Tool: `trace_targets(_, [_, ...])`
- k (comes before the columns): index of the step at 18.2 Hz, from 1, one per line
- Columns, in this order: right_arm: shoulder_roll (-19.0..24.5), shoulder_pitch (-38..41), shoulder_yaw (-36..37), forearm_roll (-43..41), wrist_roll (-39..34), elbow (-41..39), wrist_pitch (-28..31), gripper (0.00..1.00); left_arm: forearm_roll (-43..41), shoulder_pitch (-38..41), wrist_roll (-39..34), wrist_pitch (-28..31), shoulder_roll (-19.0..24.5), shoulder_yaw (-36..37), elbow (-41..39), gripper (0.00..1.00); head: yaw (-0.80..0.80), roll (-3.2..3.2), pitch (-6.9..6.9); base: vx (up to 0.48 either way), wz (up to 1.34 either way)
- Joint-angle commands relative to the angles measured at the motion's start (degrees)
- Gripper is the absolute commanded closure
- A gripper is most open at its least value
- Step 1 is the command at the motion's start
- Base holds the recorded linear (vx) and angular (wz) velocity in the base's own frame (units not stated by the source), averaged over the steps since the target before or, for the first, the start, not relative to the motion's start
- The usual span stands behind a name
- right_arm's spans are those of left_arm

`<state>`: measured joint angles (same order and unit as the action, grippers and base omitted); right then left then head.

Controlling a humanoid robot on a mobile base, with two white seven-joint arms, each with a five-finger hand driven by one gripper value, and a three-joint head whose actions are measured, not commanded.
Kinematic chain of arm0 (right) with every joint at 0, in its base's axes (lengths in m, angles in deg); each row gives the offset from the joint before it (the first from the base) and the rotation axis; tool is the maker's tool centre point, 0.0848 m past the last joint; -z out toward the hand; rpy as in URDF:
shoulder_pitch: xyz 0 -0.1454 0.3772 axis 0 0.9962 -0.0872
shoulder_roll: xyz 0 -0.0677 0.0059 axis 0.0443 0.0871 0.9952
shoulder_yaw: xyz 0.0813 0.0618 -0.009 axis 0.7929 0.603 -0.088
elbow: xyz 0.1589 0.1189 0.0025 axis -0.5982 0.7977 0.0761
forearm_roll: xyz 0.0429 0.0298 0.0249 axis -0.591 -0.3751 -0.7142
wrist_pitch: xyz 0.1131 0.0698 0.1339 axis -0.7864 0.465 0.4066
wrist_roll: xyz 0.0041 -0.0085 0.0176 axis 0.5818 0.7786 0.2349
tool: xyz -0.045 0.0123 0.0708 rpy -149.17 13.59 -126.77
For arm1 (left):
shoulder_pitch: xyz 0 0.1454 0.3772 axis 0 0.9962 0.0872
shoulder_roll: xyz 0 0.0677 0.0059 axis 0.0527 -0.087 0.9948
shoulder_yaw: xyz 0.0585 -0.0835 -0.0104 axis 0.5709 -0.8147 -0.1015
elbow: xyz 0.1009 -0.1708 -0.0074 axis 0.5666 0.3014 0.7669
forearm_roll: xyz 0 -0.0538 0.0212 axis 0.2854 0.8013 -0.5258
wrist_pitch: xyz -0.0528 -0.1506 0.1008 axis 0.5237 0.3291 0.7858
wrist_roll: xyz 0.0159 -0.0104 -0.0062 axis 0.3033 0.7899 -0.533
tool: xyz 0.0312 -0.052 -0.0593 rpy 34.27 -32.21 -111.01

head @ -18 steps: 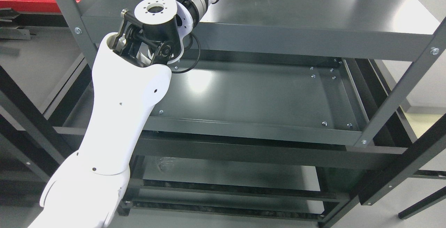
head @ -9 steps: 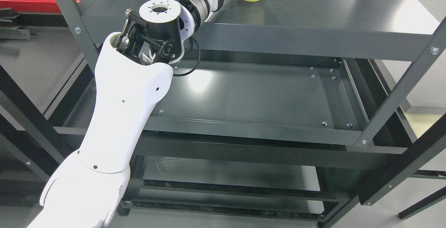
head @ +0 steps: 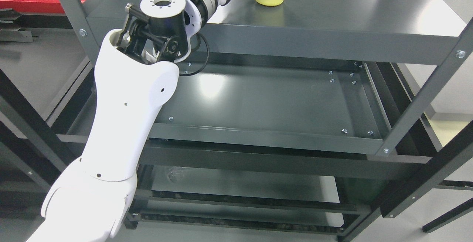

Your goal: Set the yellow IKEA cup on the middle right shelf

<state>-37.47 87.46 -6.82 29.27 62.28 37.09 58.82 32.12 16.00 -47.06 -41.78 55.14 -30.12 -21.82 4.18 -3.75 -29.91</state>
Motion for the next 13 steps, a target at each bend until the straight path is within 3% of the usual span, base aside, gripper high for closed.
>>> trace_targets(1, [-1.0,0.8,-1.0,-1.4,0.0,0.0,0.0,0.01,-0.2,-1.1,0.3,0.5,1.0,-4.9,-7.7,0.01,0.0,0.0,0.0,0.0,0.0])
trace_targets(8, [-1.0,0.8,-1.0,-1.4,0.0,0.0,0.0,0.01,-0.1,-1.9,2.5,1.8,3.0,-6.7,-13.3,0.01,0.0,0.0,0.0,0.0,0.0])
trace_targets(11, [-1.0,0.8,-1.0,-1.4,0.0,0.0,0.0,0.01,0.0,-1.9,14.7,1.8,5.5,-7.5,-13.4,0.01,0.0,0.0,0.0,0.0,0.0])
trace_targets(13, [-1.0,0.8,-1.0,-1.4,0.0,0.0,0.0,0.01,0.1,-1.6,29.7,1.8,8.0,-7.5,-13.4,0.01,0.0,0.0,0.0,0.0,0.0])
